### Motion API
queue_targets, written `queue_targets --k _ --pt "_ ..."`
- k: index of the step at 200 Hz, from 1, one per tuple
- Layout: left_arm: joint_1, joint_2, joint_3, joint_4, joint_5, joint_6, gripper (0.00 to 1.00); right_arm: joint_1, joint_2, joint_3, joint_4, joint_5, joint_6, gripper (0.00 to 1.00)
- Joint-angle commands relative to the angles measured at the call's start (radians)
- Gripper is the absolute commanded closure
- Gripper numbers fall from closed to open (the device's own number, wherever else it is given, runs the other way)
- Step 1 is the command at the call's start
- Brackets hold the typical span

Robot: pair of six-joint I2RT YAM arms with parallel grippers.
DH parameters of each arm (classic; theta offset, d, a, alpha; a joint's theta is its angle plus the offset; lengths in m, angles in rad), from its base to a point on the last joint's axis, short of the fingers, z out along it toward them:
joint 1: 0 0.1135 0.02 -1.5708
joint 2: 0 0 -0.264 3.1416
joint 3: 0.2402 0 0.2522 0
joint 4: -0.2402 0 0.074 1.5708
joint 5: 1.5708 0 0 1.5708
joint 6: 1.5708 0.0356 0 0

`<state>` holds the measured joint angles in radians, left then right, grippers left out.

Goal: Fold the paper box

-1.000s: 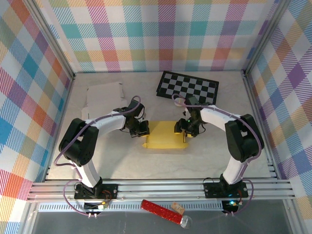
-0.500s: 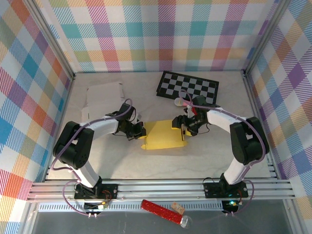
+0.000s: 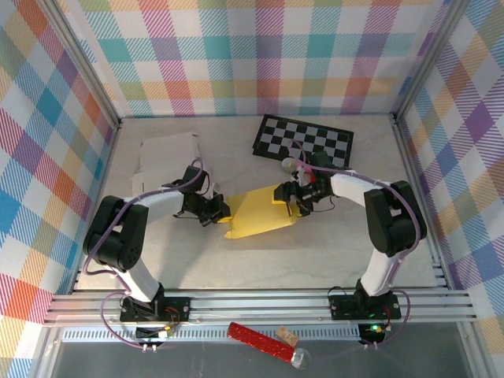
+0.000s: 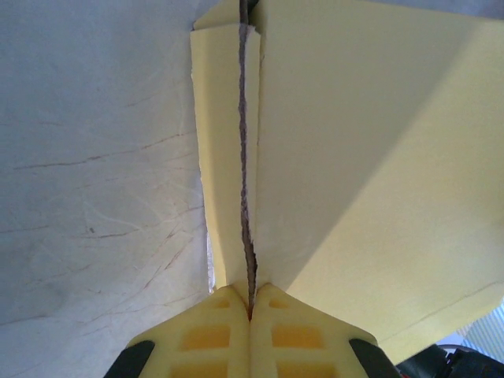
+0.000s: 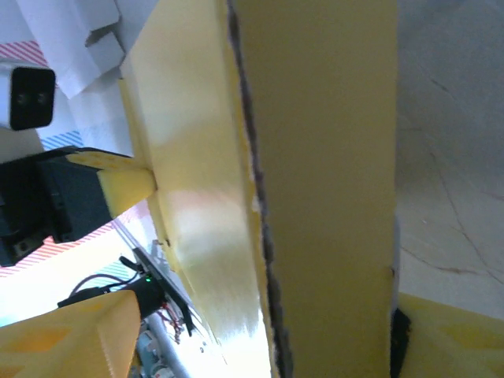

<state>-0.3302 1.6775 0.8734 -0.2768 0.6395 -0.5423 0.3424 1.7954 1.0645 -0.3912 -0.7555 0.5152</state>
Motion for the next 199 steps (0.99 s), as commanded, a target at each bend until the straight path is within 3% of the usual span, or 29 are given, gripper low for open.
queue_targets --k 1,23,72,112,139,174,199 --pt "0.006 -0.008 0.004 0.029 0.040 -0.023 1.00 0.003 0.009 0.018 0.075 -0.104 0.064 0.30" --pt "0.008 -0.012 0.013 0.038 0.044 -0.036 0.96 0.004 -0.004 0.001 0.096 -0.107 0.098 0.35" --pt "0.008 -0.045 0.050 0.030 0.032 -0.044 0.73 0.003 -0.026 -0.020 0.133 -0.105 0.231 0.49" --pt "-0.001 -0.158 0.105 -0.065 -0.091 0.024 0.63 0.000 -0.016 0.040 0.011 -0.093 0.260 0.59" --pt "-0.072 -0.272 0.148 -0.137 -0.231 0.229 0.62 -0.023 -0.025 0.062 -0.057 -0.099 0.296 0.64" --pt "-0.275 -0.414 0.114 -0.151 -0.369 0.634 0.61 -0.060 -0.008 0.083 -0.145 -0.164 0.361 0.67" --pt "-0.370 -0.423 0.144 -0.229 -0.416 0.808 0.56 -0.075 -0.004 0.118 -0.213 -0.195 0.389 0.67"
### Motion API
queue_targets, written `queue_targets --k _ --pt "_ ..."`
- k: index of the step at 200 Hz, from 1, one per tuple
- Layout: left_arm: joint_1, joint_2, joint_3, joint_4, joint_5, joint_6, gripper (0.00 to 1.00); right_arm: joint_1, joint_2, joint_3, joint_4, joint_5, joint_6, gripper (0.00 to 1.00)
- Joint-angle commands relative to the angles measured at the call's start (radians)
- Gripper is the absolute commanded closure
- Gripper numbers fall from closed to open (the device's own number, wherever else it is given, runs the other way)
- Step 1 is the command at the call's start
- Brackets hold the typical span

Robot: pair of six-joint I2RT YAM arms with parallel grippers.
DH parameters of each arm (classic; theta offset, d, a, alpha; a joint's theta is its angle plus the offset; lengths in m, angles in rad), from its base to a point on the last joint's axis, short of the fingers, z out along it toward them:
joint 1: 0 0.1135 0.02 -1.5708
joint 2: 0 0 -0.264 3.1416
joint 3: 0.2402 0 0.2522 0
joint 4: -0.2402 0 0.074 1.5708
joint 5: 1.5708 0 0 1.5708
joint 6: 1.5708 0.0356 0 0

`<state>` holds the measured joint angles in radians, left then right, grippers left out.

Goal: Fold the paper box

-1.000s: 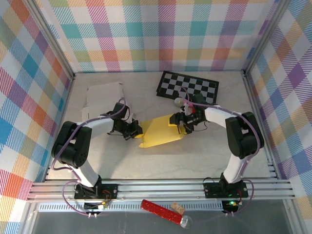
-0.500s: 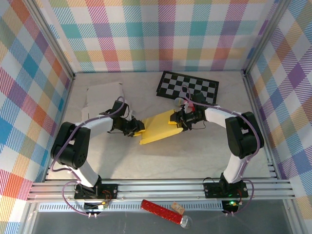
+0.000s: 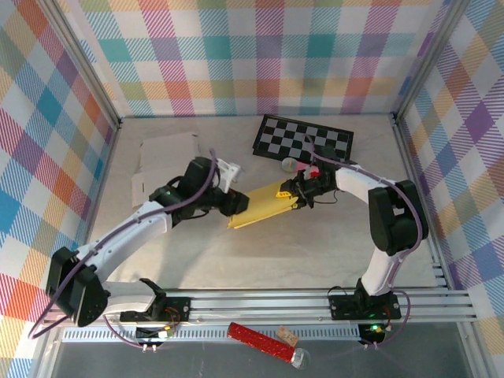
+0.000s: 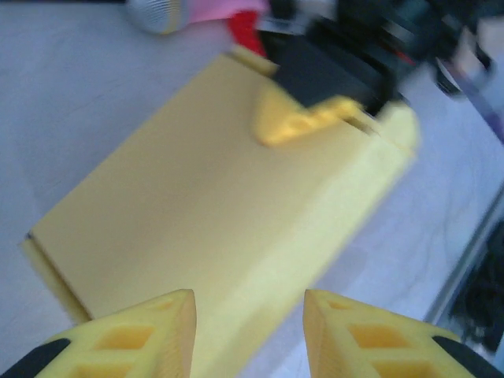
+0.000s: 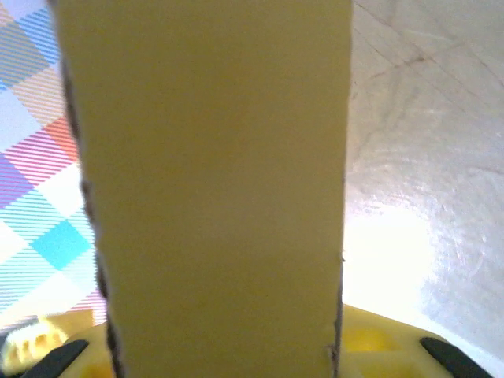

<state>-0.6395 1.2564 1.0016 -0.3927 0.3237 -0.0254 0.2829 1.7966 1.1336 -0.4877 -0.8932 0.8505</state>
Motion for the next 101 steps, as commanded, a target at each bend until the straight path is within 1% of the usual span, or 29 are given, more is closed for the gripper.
queue_targets --k 1,4,9,18,31,42,55,69,101 --pt "-0.064 0.000 0.018 -0.116 -0.104 0.298 0.54 -0.016 -0.004 0.050 -0.119 -0.059 0.056 0.67" --pt "-0.074 0.003 0.022 -0.127 -0.118 0.317 0.51 -0.017 -0.003 0.054 -0.128 -0.064 0.062 0.66" --pt "-0.097 0.009 0.028 -0.140 -0.151 0.350 0.49 -0.019 -0.001 0.063 -0.145 -0.069 0.068 0.66" --pt "-0.130 0.019 0.032 -0.149 -0.203 0.402 0.49 -0.023 0.005 0.076 -0.177 -0.076 0.076 0.66" --pt "-0.159 0.029 0.028 -0.144 -0.225 0.480 0.48 -0.024 0.017 0.101 -0.224 -0.086 0.073 0.65" --pt "-0.184 0.038 0.019 -0.121 -0.272 0.530 0.47 -0.025 0.025 0.115 -0.261 -0.092 0.078 0.65" --pt "-0.198 0.063 0.032 -0.114 -0.320 0.555 0.46 -0.026 0.030 0.118 -0.278 -0.103 0.085 0.66" --pt "-0.206 0.087 0.041 -0.112 -0.336 0.575 0.42 -0.029 0.030 0.119 -0.291 -0.097 0.089 0.66" --pt "-0.229 0.133 0.054 -0.102 -0.375 0.610 0.40 -0.031 0.036 0.116 -0.313 -0.110 0.108 0.66"
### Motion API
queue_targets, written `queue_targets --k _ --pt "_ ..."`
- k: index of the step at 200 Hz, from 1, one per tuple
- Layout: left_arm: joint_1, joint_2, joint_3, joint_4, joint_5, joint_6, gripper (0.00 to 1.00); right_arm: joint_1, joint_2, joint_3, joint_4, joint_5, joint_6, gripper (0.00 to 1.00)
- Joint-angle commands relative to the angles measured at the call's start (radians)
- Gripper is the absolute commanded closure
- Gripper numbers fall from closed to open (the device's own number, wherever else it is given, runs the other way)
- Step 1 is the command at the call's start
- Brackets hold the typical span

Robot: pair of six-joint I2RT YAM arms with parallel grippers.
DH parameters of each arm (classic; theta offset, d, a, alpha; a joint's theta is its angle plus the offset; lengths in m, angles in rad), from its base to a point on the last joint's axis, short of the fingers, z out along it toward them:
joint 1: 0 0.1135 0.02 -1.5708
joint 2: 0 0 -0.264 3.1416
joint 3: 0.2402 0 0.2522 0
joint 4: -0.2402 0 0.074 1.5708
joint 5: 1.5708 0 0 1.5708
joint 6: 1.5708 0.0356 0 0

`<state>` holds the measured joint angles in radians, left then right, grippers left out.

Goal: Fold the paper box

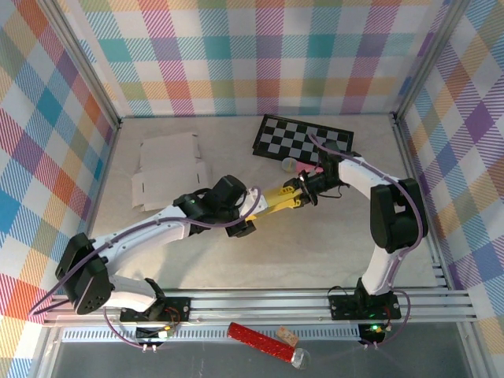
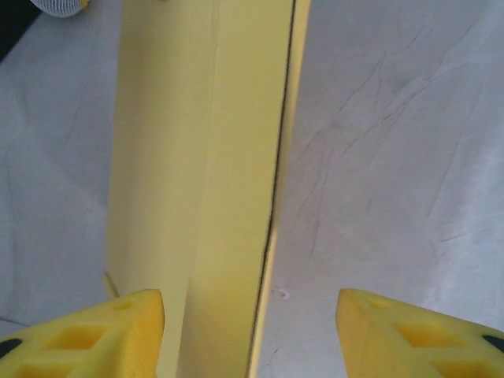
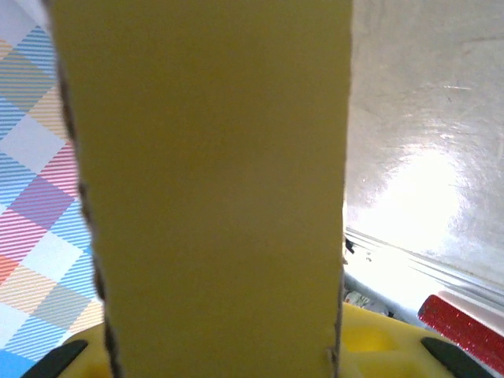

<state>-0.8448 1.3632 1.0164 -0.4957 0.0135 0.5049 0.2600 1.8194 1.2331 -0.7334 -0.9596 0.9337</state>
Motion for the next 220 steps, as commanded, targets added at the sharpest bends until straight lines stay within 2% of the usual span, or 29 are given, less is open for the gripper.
queue_targets --k 1,32,82,102,153,183,220 --pt "-0.025 0.028 0.040 0.002 -0.067 0.081 0.40 -0.008 0.013 0.017 -0.069 -0.045 0.024 0.66" --pt "-0.038 0.056 0.043 0.015 -0.058 0.105 0.39 -0.010 0.020 0.020 -0.093 -0.054 0.027 0.66" --pt "-0.047 0.113 0.064 0.036 -0.111 0.122 0.42 -0.010 0.026 0.011 -0.168 -0.067 -0.001 0.65" --pt "-0.047 0.121 0.080 0.021 -0.090 0.126 0.46 -0.009 0.013 -0.031 -0.178 -0.067 0.000 0.58" --pt "-0.045 0.188 0.160 -0.126 0.083 0.147 0.52 -0.010 -0.015 -0.188 -0.089 -0.093 0.105 0.50" --pt "-0.043 0.253 0.209 -0.169 0.117 0.143 0.52 -0.015 -0.038 -0.258 0.006 -0.104 0.218 0.46" --pt "-0.032 0.314 0.248 -0.185 0.116 0.128 0.52 -0.046 -0.047 -0.270 0.014 -0.070 0.250 0.34"
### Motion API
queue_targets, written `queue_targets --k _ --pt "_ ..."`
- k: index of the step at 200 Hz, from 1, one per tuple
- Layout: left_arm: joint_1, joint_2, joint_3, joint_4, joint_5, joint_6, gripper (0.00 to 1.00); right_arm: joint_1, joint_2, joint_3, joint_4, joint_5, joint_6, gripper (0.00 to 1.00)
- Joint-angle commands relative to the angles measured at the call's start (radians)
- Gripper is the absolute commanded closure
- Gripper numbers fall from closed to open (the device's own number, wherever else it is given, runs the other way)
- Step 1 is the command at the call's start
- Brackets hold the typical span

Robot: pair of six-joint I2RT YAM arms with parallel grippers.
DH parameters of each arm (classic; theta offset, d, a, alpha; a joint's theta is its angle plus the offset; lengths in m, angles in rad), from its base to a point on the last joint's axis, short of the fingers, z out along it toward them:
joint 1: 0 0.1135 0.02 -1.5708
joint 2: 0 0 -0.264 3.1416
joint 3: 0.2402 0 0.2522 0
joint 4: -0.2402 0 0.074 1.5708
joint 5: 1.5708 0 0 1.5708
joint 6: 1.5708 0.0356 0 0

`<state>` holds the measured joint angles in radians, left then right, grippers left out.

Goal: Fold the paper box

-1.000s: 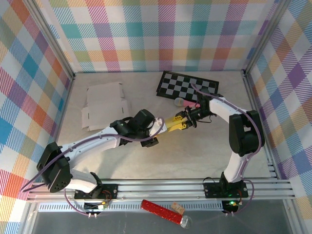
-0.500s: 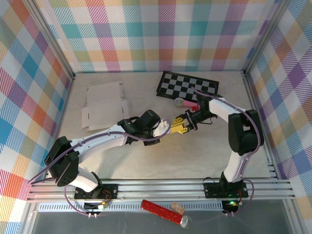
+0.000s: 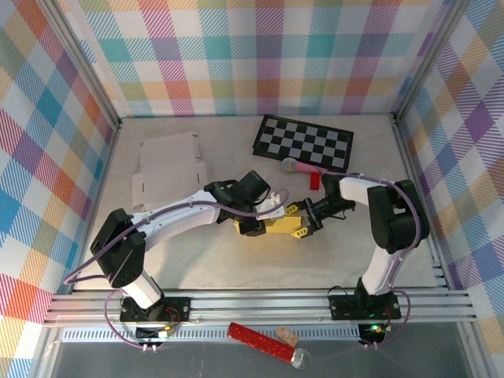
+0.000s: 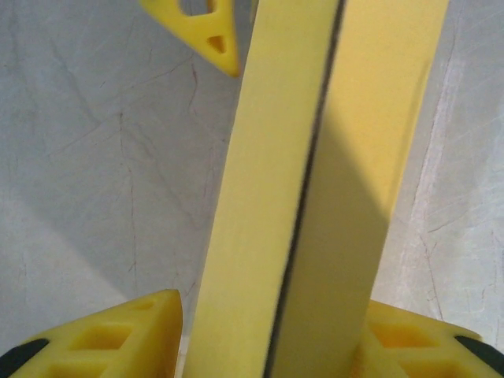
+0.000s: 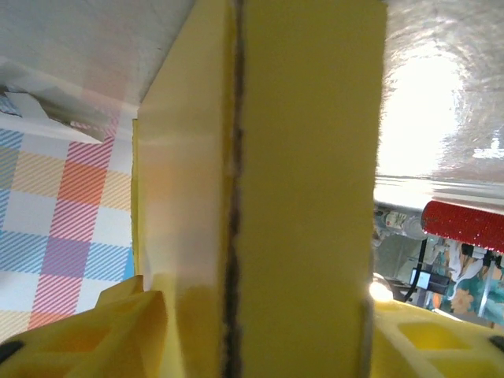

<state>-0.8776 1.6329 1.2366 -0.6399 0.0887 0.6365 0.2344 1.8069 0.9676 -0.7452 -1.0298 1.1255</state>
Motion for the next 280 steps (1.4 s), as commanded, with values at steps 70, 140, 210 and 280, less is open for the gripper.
queue_targets --k 70,140,210,280 --pt "0.056 0.087 0.067 -0.056 0.083 -0.091 0.56 -0.120 -0.215 0.127 -0.113 0.282 -0.020 0.23" --pt "0.116 0.145 0.130 -0.101 0.140 -0.172 0.55 0.039 -0.640 0.051 -0.105 0.838 0.004 0.34" --pt "0.132 0.151 0.142 -0.115 0.156 -0.162 0.54 0.232 -0.573 0.007 0.102 0.936 0.115 0.38" --pt "0.134 0.162 0.161 -0.116 0.157 -0.169 0.53 0.233 -0.483 0.030 0.086 0.934 0.092 0.41"
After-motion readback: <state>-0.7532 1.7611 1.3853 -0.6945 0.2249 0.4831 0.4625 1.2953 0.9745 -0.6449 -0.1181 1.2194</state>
